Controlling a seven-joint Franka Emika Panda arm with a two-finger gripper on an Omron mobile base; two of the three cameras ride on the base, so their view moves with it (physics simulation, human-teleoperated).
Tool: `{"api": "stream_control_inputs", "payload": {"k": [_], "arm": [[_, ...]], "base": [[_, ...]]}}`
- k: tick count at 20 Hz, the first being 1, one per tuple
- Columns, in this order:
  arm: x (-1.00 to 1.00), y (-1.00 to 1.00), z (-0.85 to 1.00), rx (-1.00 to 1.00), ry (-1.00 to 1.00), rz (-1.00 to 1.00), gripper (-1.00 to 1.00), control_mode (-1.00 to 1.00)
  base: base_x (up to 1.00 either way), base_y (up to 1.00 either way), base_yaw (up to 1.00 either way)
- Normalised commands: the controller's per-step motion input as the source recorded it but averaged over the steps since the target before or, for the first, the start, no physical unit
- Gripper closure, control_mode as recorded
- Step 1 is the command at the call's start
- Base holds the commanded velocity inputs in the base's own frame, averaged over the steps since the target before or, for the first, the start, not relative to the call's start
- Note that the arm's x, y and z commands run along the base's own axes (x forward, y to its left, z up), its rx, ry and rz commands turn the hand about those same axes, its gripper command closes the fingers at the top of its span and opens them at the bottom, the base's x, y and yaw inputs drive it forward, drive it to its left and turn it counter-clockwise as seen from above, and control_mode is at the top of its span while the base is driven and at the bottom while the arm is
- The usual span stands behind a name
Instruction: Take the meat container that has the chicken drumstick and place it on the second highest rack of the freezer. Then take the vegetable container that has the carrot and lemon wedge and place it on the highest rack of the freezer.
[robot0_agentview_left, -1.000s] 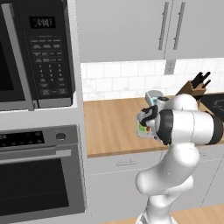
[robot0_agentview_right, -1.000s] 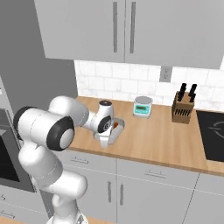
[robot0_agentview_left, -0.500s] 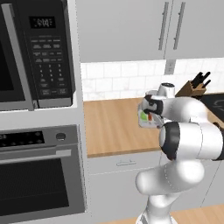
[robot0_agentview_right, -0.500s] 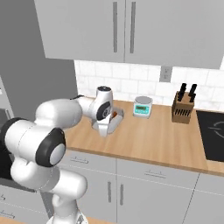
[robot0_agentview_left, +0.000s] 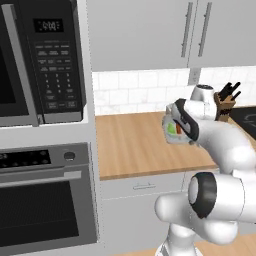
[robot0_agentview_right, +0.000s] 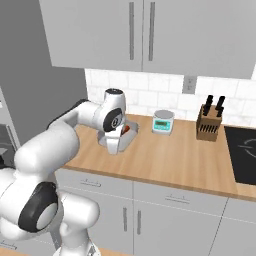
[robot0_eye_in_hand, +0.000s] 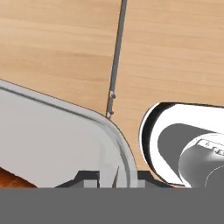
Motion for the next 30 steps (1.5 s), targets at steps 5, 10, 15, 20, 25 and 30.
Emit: {"api": "stream_control_inputs", "payload": {"k": [5,10,15,20,25,30], "arm": [[-0.65,0.05,0.46,0.00,-0.03,0.03,1.00,-1.00],[-0.55,0.32,0.41,-0.02,-0.07,0.08,1.00,-1.00],[-0.58,0.33,0.46,-0.05,-0.08,0.03,1.00,-1.00],[-0.46,0.14,0.46,-0.03,-0.01,0.00,1.00,-1.00],[-0.32,0.00,0.41,0.00,-0.01,0.00,1.00,-1.00],[-0.34,0.00,0.21,0.00,0.00,0.00,1.00,-1.00]], "base": [[0.00,0.00,0.00],[0.00,0.00,0.00],[0.00,0.00,0.00],[0.00,0.00,0.00],[0.00,0.00,0.00],[0.00,0.00,0.00]]}}
